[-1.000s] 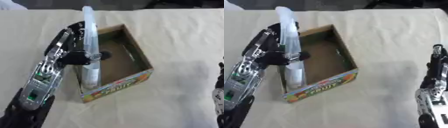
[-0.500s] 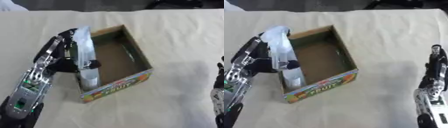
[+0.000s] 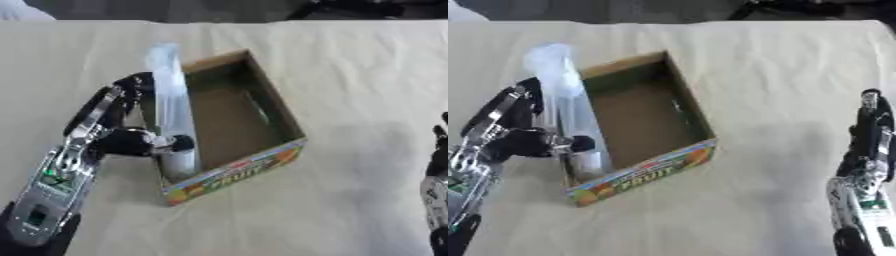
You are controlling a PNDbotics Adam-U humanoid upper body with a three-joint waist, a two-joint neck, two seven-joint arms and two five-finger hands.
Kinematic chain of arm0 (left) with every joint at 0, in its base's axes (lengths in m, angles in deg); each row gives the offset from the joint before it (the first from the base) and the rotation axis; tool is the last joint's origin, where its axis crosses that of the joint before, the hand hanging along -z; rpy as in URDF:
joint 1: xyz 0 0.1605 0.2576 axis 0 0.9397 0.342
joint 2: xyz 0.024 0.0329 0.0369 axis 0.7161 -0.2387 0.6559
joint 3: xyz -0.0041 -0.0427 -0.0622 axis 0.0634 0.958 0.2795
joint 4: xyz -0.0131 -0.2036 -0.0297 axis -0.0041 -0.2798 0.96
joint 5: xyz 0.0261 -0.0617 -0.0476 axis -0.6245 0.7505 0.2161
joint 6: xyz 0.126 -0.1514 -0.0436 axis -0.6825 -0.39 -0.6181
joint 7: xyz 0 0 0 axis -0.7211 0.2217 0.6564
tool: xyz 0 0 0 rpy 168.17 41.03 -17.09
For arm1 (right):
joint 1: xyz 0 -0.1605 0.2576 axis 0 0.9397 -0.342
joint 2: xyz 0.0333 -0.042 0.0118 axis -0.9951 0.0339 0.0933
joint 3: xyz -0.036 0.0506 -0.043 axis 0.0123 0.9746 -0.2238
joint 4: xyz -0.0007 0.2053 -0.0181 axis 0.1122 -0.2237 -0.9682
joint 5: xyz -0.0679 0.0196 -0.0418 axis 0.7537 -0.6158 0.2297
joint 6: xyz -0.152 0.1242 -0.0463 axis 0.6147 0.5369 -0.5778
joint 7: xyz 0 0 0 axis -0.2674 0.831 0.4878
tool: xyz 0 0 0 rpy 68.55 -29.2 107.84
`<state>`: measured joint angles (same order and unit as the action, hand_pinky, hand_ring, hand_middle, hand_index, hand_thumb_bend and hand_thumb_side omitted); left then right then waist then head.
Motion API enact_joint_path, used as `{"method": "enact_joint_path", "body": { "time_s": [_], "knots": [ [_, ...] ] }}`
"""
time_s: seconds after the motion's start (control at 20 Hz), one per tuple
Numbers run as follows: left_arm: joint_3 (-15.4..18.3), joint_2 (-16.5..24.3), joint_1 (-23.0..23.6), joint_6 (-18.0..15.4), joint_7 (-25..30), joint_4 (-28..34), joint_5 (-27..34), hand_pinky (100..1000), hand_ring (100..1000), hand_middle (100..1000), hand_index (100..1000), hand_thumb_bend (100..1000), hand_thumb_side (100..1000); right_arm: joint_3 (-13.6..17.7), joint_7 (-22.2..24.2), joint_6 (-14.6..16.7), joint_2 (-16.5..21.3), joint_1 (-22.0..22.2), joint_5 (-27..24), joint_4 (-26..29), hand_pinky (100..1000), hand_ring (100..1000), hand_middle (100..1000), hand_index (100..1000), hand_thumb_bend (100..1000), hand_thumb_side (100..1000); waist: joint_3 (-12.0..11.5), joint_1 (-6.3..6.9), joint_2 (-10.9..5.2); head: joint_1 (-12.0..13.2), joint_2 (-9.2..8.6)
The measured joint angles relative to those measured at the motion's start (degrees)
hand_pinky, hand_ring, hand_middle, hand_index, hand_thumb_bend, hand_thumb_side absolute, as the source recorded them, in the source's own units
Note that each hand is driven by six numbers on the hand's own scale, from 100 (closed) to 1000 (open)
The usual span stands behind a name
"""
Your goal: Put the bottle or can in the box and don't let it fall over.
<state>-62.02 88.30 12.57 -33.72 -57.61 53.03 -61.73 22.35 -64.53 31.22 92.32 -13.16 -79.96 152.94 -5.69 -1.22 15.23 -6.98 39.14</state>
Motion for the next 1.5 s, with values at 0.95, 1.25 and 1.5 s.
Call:
{"method": "enact_joint_path", "body": {
  "time_s": [0.95,1.25,1.5],
  "knots": [
    [3.0,5.6,5.5,-1.0,-0.3,5.7,0.8,1000,791,846,751,936,243,0.3,-0.2,-0.1,0.0,0.0,0.0,0.0,1000,1000,1000,1000,100,801,-1.2,0.01,0.0,-0.6,-0.02],
    [3.9,5.6,5.3,-1.3,-2.3,9.1,2.2,1000,789,844,751,905,265,0.3,-0.3,-0.2,0.0,0.1,-0.2,0.0,1000,1000,1000,1000,100,789,-1.2,-0.06,0.0,-0.7,-0.02],
    [4.7,6.1,5.5,-0.8,-2.9,10.8,3.2,1000,789,844,750,888,257,0.3,-0.3,-0.1,0.0,0.3,-0.3,0.0,1000,1000,1000,1000,100,773,-1.2,-0.06,0.0,-0.7,-0.02]
  ]
}}
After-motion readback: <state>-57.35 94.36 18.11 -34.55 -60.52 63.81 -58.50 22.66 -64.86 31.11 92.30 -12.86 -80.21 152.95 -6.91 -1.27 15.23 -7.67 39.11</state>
